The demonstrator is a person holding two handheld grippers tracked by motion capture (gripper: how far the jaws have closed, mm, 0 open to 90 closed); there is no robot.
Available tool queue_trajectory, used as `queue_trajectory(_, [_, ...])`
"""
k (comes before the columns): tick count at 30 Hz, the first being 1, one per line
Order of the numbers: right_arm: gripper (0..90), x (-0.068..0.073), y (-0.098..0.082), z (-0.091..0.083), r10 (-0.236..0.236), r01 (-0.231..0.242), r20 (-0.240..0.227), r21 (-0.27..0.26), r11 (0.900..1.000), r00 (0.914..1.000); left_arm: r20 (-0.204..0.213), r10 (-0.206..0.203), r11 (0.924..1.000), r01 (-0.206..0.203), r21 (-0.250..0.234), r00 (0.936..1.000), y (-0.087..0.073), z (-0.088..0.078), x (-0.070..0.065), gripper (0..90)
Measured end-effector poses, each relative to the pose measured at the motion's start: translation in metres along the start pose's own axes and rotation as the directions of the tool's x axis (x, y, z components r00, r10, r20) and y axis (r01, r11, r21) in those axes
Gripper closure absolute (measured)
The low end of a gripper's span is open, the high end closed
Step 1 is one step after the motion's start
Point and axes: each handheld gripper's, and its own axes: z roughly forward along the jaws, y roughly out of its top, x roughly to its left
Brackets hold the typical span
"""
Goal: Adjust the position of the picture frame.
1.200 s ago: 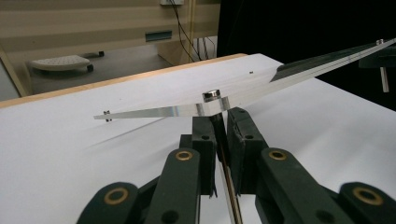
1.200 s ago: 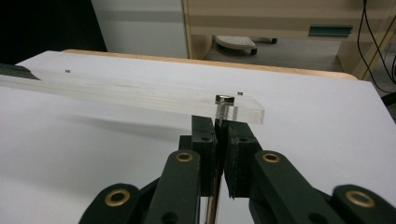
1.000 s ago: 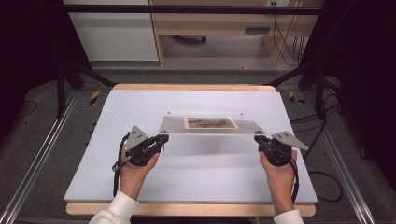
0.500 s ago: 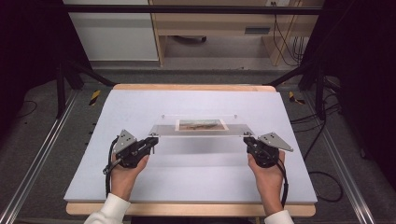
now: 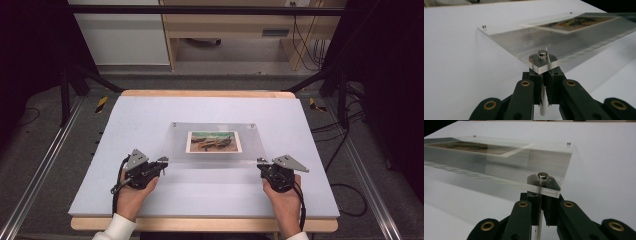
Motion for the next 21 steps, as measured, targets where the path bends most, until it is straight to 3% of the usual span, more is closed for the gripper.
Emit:
queue_trajectory(3, [84.8,0.0,-0.004,0.0,0.012,-0.012,-0.005,0.019,1.0,0.9999,0.006,-0.014,0.9998,0.013,0.013,0.9999,-0.005,0.001,0.0,84.0])
queue_trajectory(14, [83.8,-0.003,-0.016,0.003,0.034,-0.032,-0.026,0.083,0.996,0.9991,-0.016,0.003,0.9957,-0.001,0.092,0.9999,-0.014,0.006,-0.003,84.1])
queue_trajectory(21, [83.9,-0.005,-0.017,0.004,0.03,-0.028,-0.025,0.09,0.996,0.9992,-0.014,0.007,0.9953,-0.005,0.096,0.9999,-0.015,0.007,-0.005,84.2])
